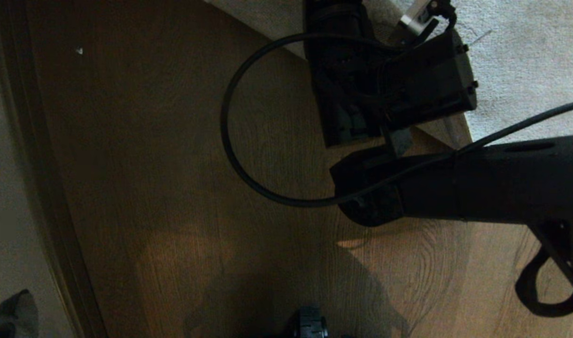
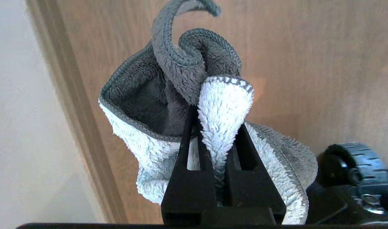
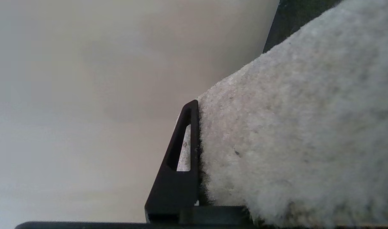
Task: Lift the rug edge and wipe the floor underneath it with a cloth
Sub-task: Lift up the carpet, then wipe the floor under the carpet with a rag
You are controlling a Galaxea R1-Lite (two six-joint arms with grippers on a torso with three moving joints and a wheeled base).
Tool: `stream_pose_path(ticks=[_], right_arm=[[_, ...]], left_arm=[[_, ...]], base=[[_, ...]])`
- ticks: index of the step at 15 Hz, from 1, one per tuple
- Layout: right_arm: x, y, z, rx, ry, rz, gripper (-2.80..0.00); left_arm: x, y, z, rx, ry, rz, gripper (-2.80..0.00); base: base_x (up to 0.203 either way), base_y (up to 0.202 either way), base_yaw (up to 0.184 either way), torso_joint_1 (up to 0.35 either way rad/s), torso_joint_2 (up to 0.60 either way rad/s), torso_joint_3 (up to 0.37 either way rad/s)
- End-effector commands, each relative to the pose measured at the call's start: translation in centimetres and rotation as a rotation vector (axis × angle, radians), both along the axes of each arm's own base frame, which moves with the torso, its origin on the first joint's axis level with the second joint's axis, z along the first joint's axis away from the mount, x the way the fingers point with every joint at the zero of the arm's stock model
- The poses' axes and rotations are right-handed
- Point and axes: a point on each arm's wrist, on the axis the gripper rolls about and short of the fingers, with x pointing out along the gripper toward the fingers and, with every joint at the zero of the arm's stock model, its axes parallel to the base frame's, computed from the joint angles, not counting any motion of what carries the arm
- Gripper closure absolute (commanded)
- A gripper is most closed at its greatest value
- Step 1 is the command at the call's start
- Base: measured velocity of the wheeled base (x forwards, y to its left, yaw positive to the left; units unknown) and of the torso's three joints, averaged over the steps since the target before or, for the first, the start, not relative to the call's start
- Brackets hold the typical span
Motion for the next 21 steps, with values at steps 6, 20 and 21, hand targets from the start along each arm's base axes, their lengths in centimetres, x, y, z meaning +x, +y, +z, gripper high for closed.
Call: stream_pose_path(ticks=[6, 20, 21], right_arm=[[-0.5, -0.1, 0.2, 0.041, -0.029, 0.011, 0.00], [0.1, 0.2, -0.5, 0.029, -0.020, 0.009, 0.00], [0.3, 0.3, -0.7, 0.025, -0.017, 0.006, 0.00]], left_arm=[[1.1, -0.1, 3.8, 0.001, 0.071, -0.061, 0.00], [9.1, -1.7, 7.5, 0.025, 0.315, -0.289, 0.00], [10.1, -2.1, 7.6, 0.028, 0.321, -0.308, 0.00]], base=[[0.000, 0.000, 0.000, 0.000, 0.00, 0.000], [0.000, 0.000, 0.000, 0.000, 0.00, 0.000], [0.000, 0.000, 0.000, 0.000, 0.00, 0.000]])
